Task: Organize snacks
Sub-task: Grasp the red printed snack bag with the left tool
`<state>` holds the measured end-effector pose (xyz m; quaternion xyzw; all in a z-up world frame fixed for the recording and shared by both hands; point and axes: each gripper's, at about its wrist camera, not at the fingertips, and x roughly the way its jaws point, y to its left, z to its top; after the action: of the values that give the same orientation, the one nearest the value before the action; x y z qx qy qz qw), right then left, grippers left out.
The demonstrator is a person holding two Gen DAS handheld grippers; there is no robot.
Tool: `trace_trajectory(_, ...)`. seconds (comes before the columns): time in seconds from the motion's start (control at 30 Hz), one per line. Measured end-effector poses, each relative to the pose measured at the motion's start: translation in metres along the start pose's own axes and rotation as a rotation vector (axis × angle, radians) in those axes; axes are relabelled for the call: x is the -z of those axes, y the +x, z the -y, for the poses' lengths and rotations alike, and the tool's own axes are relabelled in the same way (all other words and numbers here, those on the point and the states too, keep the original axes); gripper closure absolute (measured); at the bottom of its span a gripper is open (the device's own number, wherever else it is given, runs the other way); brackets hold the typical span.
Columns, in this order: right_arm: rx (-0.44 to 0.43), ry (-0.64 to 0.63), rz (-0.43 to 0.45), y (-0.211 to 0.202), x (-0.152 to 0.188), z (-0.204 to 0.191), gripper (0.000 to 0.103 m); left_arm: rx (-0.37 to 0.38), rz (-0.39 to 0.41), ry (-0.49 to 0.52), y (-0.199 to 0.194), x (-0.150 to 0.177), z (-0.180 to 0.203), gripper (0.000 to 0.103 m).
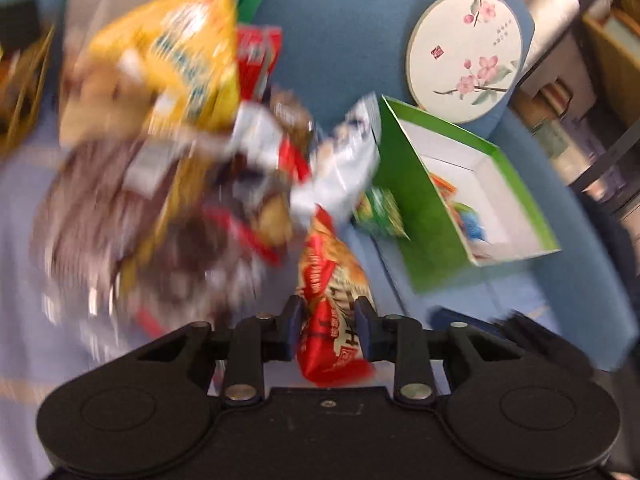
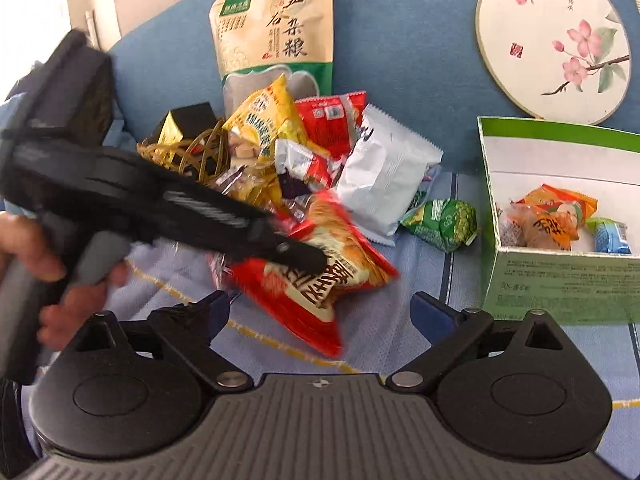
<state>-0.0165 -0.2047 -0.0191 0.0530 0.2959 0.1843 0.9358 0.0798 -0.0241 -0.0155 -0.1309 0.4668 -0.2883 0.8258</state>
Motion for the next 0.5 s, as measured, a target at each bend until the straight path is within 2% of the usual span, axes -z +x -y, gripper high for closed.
trace_trajectory(0.03,-0.008,-0.003,-0.007,-0.002,0.002,-0.001,0.000,0.024,-0.004,-0.010,-0.006,0.007,-0.002,0.095)
trace_trajectory(0.1,-0.019,-0.007,-0.020,-0.005,0.006,-0.004,0.000,0.042,0.024,-0.039,-0.018,0.021,-0.007,0.083)
trace_trajectory(0.17,-0.028,-0.010,-0.029,-0.005,0.010,-0.008,0.000,0.028,0.078,-0.052,-0.027,0.025,-0.008,0.033)
trace_trajectory(0.2,-0.035,-0.014,-0.032,-0.003,0.012,-0.009,0.000,0.027,0.101,-0.043,-0.030,0.023,-0.007,0.028)
trace_trajectory(0.3,-0.047,-0.074,-0.017,0.001,0.014,-0.018,0.000,0.053,0.127,-0.051,-0.033,0.019,-0.008,0.024)
trace_trajectory(0.4,-0.031,-0.155,0.017,0.007,0.015,-0.025,0.000,0.072,0.117,-0.110,-0.027,0.022,-0.016,0.024)
trace_trajectory(0.5,-0.013,-0.211,0.036,0.014,0.015,-0.029,0.000,0.078,0.113,-0.127,-0.021,0.025,-0.018,0.024)
